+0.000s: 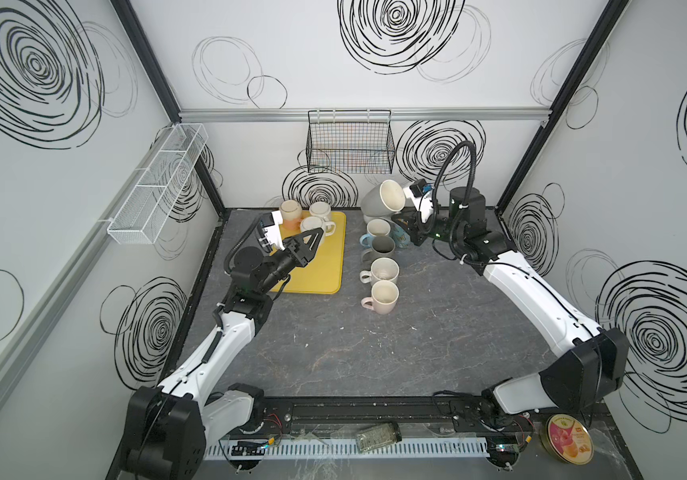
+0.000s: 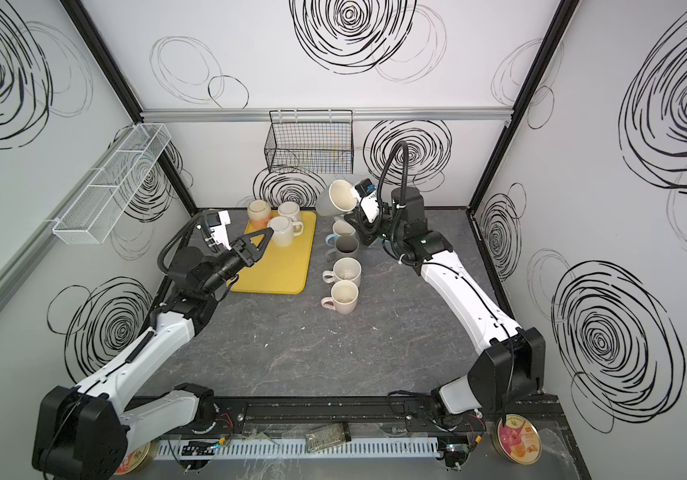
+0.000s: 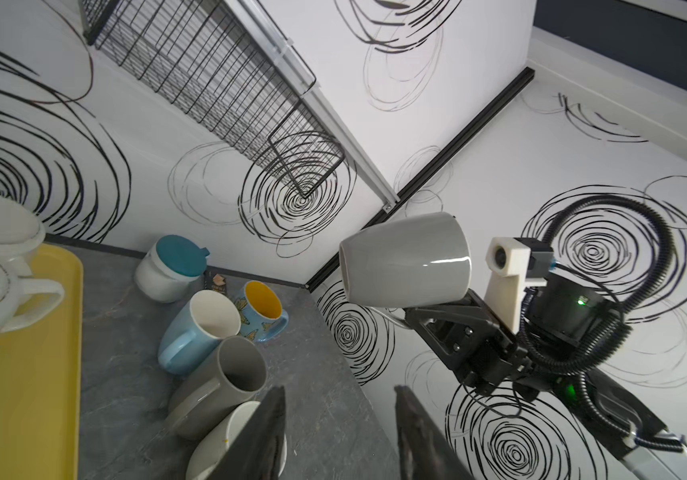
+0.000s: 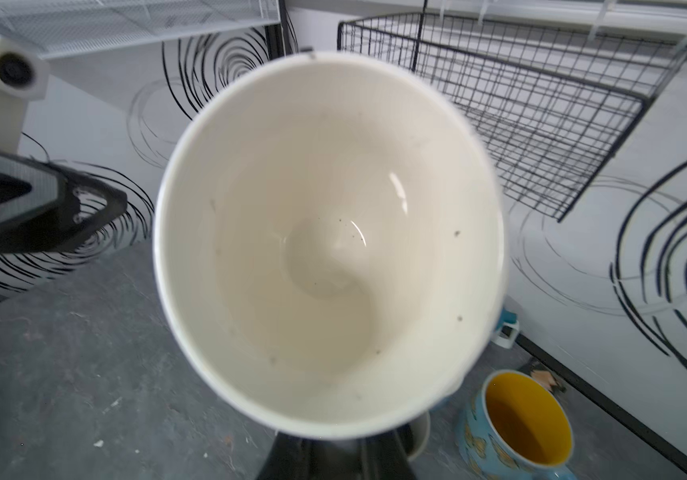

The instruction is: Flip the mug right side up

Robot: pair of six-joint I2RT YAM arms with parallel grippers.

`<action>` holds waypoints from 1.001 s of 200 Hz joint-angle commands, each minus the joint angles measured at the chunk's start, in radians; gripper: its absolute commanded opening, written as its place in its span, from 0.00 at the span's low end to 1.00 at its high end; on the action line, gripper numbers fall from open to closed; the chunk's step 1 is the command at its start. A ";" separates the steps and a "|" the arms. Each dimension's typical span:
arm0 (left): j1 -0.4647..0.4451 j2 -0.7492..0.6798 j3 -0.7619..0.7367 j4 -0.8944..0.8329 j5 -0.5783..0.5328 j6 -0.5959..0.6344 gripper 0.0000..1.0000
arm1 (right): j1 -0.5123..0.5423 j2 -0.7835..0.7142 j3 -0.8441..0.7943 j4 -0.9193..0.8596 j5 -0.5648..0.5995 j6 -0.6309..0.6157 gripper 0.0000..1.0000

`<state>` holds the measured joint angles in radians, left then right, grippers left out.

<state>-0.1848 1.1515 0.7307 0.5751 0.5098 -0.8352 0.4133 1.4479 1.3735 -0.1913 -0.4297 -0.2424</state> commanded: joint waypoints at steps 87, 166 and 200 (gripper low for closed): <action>-0.018 0.249 0.392 -0.724 -0.251 0.340 0.46 | -0.147 0.095 0.119 -0.278 0.253 -0.477 0.00; -0.043 0.277 0.381 -0.710 -0.258 0.349 0.47 | -0.206 0.151 -0.068 -0.182 0.299 -0.563 0.00; -0.043 0.224 0.301 -0.697 -0.289 0.342 0.47 | -0.212 0.249 -0.050 -0.184 0.247 -0.583 0.00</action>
<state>-0.2283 1.4273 1.0885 -0.1326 0.2577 -0.5072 0.1989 1.6428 1.2976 -0.4309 -0.1341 -0.7876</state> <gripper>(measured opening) 0.472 0.150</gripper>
